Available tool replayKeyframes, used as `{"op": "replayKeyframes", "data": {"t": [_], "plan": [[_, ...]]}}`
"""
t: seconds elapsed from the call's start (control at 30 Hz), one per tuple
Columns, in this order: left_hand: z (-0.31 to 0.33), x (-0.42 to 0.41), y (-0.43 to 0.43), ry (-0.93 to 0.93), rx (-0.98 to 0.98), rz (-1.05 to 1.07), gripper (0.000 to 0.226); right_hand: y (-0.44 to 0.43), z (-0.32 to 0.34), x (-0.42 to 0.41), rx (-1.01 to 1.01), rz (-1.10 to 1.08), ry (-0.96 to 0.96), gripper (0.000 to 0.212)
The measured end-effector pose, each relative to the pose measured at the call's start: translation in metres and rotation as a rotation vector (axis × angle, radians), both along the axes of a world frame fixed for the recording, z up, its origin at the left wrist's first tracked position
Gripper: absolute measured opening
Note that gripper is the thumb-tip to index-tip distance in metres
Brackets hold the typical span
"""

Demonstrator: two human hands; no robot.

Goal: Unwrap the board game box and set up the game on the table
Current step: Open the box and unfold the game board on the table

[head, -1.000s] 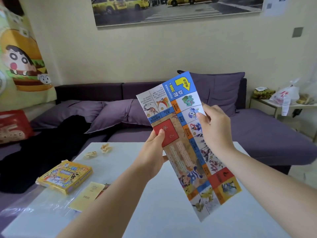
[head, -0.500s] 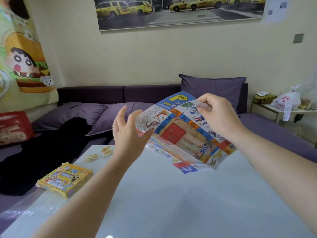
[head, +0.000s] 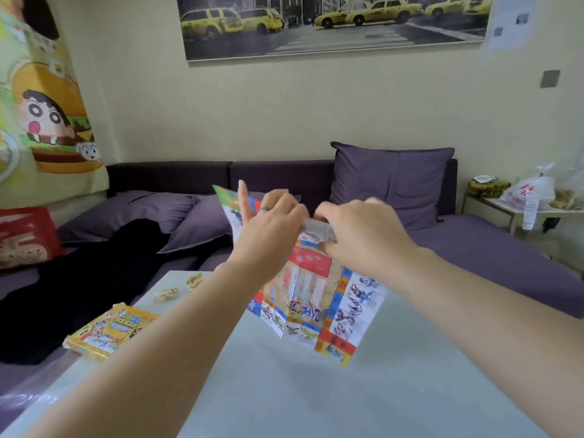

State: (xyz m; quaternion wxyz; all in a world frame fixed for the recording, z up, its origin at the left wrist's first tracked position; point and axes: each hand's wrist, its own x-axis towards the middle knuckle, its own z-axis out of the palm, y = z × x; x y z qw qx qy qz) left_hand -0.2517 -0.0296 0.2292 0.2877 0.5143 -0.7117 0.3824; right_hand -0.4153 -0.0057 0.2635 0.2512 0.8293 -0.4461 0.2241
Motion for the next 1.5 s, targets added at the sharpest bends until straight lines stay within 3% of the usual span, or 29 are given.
{"op": "replayKeyframes", "data": {"t": [0.1, 0.2, 0.27, 0.4, 0.53, 0.63, 0.83, 0.9, 0.97, 1.07, 1.13, 1.2, 1.37, 1.5], "plan": [[0.005, -0.008, -0.001, 0.036, -0.061, -0.047, 0.036, -0.012, -0.012, -0.002, 0.087, -0.04, -0.121, 0.006], [-0.007, -0.005, 0.004, 0.157, 0.061, -0.038, 0.07, -0.034, -0.022, -0.02, 0.253, -0.03, -0.398, 0.022], [-0.029, 0.002, 0.006, 0.144, 0.265, 0.06, 0.07, -0.05, -0.034, -0.036, 0.363, -0.025, -0.581, 0.033], [-0.092, 0.014, 0.0, 0.136, 0.689, 0.207, 0.062, -0.075, -0.066, -0.066, 0.547, -0.089, -0.79, 0.032], [-0.156, 0.018, -0.012, 0.14, 1.043, 0.234, 0.059, -0.092, -0.11, -0.087, 0.763, -0.207, -0.881, 0.015], [-0.195, 0.015, -0.019, 0.128, 1.187, 0.204, 0.059, -0.107, -0.15, -0.098, 0.877, -0.287, -0.887, 0.024], [-0.247, 0.013, -0.026, 0.106, 1.299, 0.235, 0.059, -0.128, -0.222, -0.108, 1.02, -0.411, -0.857, 0.022], [-0.257, 0.016, -0.031, 0.135, 1.294, 0.26, 0.061, -0.135, -0.239, -0.112, 1.007, -0.427, -0.844, 0.021], [-0.263, 0.018, -0.035, 0.164, 1.298, 0.269, 0.064, -0.139, -0.253, -0.113, 0.905, -0.488, -0.771, 0.037], [-0.274, 0.023, -0.04, 0.174, 1.285, 0.299, 0.068, -0.133, -0.263, -0.105, 0.688, -0.535, -0.381, 0.064], [-0.279, 0.025, -0.044, 0.157, 1.256, 0.335, 0.069, -0.128, -0.271, -0.097, 0.664, -0.488, -0.003, 0.063], [-0.281, 0.028, -0.048, 0.149, 1.239, 0.362, 0.069, -0.126, -0.282, -0.091, 0.74, -0.489, 0.202, 0.059], [-0.285, 0.037, -0.051, 0.165, 1.22, 0.391, 0.069, -0.132, -0.301, -0.082, 0.994, -0.472, 0.161, 0.065], [-0.286, 0.038, -0.054, 0.229, 1.182, 0.409, 0.066, -0.137, -0.303, -0.079, 0.994, -0.444, 0.133, 0.065]]}}
